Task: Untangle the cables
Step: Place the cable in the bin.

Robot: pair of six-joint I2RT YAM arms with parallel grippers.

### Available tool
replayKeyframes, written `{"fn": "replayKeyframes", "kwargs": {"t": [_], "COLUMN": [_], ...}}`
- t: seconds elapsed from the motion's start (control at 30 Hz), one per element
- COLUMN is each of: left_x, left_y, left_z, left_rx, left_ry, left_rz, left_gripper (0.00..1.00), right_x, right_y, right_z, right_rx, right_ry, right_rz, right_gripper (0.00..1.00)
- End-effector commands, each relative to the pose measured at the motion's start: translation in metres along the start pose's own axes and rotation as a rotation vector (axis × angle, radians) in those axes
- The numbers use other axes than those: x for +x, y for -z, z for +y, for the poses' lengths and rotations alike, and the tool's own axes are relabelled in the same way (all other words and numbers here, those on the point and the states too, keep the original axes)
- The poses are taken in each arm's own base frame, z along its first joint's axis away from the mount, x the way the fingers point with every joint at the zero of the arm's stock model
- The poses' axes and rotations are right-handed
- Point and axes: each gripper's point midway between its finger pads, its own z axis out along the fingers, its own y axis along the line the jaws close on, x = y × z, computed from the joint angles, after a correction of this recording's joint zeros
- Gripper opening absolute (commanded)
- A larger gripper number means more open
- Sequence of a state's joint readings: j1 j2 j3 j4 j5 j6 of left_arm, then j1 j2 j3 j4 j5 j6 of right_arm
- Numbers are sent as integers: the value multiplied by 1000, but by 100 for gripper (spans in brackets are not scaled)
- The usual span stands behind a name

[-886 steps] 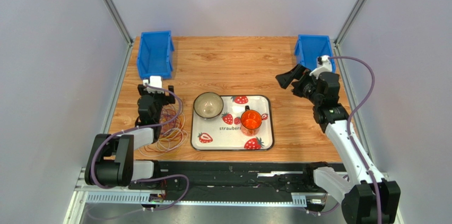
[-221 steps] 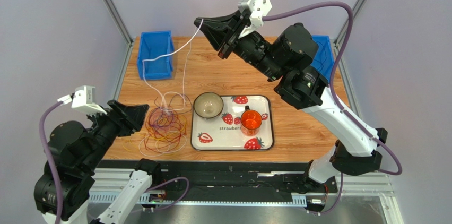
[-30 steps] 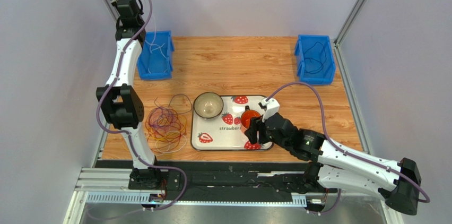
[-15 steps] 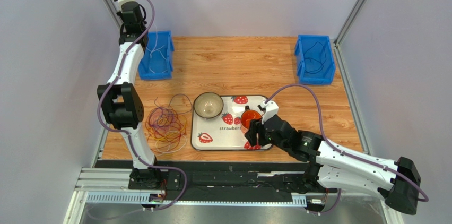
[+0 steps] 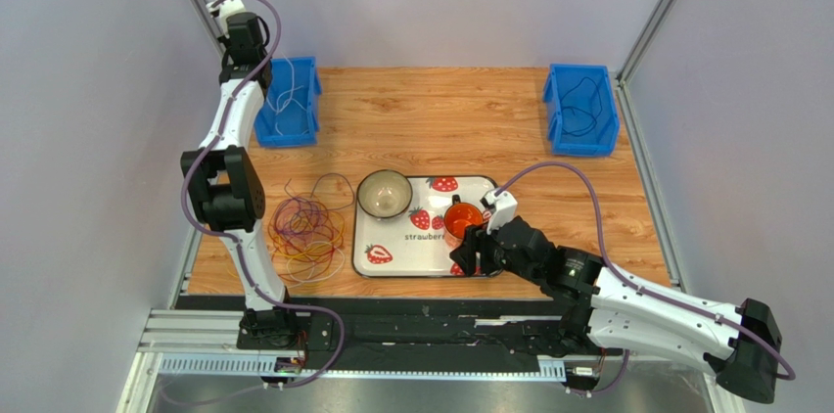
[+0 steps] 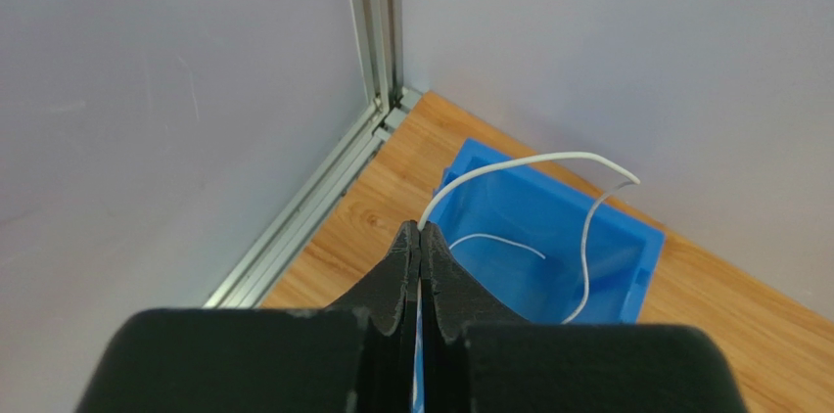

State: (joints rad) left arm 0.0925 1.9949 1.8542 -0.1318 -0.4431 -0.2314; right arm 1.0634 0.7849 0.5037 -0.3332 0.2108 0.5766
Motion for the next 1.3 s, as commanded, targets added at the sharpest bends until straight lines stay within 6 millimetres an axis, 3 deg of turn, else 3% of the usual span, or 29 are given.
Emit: {"fn": "replayKeyframes", "kwargs": {"t": [0.0, 0.13, 0.4, 0.57, 0.73, 0.77, 0.83, 0.9, 0.97, 1.03, 1.27], "left_x": [43, 66, 93, 99, 106, 97, 100, 93, 89, 78, 41], "left_y": [-14, -23, -35, -36, -36, -35, -32, -27, -24, -19, 2], "left_z": [6, -2, -12, -25, -24, -26, -26, -25, -22, -16, -15], "left_rx": [5, 28, 63, 129, 109, 114, 120, 114, 107, 77, 103], "left_ry": [41, 35, 16, 14, 25, 30, 18, 16, 8, 13, 30], "left_rz": [123, 190, 275, 301, 346, 339, 367, 372, 371, 349, 297], "left_gripper": [0, 0, 0, 0, 0, 0, 6, 21, 45, 54, 58], "right_x": [-5, -5, -9, -10, -11, -11, -12, -12, -14, -14, -17], "right_y": [1, 4, 12, 11, 11, 11, 11, 11, 12, 12, 14], "right_z": [8, 10, 10, 10, 12, 12, 13, 13, 14, 14, 17], "right_rx": [-46, -57, -64, -62, -66, -68, -70, -71, -74, -73, -88], "right_ry": [-20, -25, -31, -32, -30, -29, -26, -25, -26, -25, -28], "right_rz": [-29, -27, -42, -44, -42, -45, -45, -47, -48, -47, -58], "right_gripper": [63, 63, 63, 63, 62, 63, 62, 63, 63, 63, 62]}}
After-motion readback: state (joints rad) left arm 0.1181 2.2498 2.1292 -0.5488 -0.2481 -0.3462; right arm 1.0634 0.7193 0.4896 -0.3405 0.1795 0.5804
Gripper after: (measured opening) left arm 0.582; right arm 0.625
